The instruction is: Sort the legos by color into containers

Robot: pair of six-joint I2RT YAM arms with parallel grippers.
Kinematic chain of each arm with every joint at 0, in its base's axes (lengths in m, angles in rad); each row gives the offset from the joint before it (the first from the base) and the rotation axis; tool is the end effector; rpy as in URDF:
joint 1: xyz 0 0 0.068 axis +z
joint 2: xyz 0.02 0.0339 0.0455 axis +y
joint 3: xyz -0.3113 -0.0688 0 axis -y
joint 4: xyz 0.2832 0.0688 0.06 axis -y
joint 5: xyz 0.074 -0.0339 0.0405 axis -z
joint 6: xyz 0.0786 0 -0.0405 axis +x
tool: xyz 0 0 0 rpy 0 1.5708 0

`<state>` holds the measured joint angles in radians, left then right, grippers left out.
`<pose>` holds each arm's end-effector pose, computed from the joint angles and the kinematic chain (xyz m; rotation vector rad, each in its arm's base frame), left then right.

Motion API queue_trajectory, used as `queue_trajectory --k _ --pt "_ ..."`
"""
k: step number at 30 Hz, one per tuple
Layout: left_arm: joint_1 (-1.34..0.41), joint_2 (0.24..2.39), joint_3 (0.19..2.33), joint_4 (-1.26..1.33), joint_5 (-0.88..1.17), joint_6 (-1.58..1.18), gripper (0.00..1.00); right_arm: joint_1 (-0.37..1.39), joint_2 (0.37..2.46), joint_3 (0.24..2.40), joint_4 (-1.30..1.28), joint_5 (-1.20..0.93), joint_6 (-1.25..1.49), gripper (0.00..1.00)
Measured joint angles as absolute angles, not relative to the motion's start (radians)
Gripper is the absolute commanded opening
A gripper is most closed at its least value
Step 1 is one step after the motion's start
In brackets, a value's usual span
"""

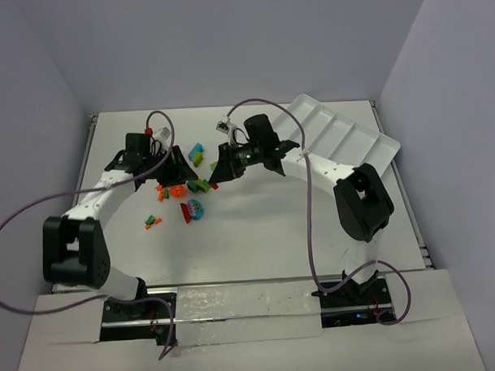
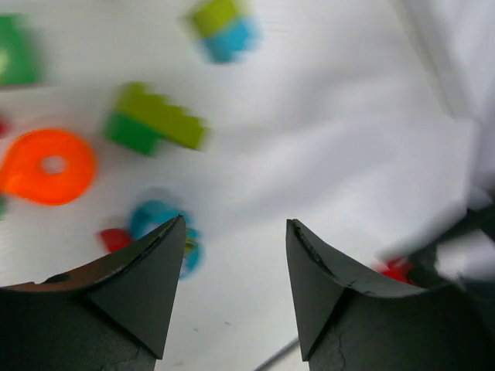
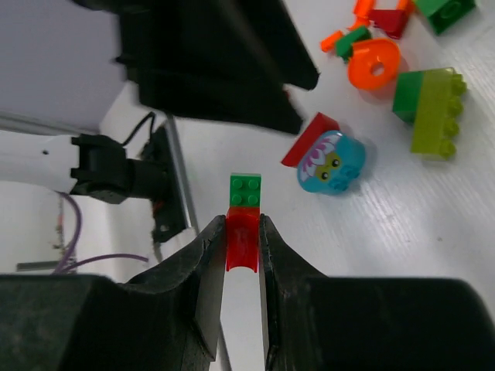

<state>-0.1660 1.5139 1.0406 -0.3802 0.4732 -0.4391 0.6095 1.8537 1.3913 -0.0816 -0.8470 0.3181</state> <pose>0.3653 -0.0975 0.2401 -0.1148 2.4727 -0.8428 0.3721 0.3316 0.2746 -0.8620 2.0698 1.4242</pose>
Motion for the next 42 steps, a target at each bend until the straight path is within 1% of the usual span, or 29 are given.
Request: queue_trajectory --k 4,8,11,14,16,22,27,31,35,42 --pt "-0.163 1.369 1.006 -0.302 0.699 -0.378 0.66 0.595 1.853 1.351 0.025 -0.955 0.416 0.08" --pt "-0.144 1.343 0.996 -0.257 0.893 -0.326 0.67 0.591 1.839 1.304 0.106 -1.036 0.487 0.08" --pt "-0.133 1.343 0.972 -0.253 0.99 -0.303 0.68 0.591 1.824 1.282 0.159 -1.083 0.528 0.09" --pt "-0.131 1.344 0.961 -0.256 1.042 -0.292 0.66 0.591 1.804 1.265 0.207 -1.114 0.557 0.09" --pt "-0.131 1.351 0.962 -0.258 1.059 -0.288 0.61 0.591 1.794 1.262 0.226 -1.122 0.562 0.09" --pt "-0.131 1.365 0.942 -0.226 1.126 -0.291 0.6 0.591 1.788 1.255 0.223 -1.127 0.556 0.09" --pt "-0.131 1.358 0.915 -0.197 1.189 -0.305 0.57 0.591 1.788 1.255 0.224 -1.133 0.552 0.08" --pt "-0.131 1.359 0.915 -0.197 1.238 -0.303 0.5 0.591 1.788 1.255 0.224 -1.142 0.552 0.08" --pt "-0.131 1.359 0.914 -0.193 1.265 -0.307 0.36 0.591 1.788 1.255 0.225 -1.147 0.553 0.07" --pt "-0.129 1.369 0.908 -0.175 1.275 -0.315 0.25 0.591 1.788 1.255 0.231 -1.157 0.553 0.05"
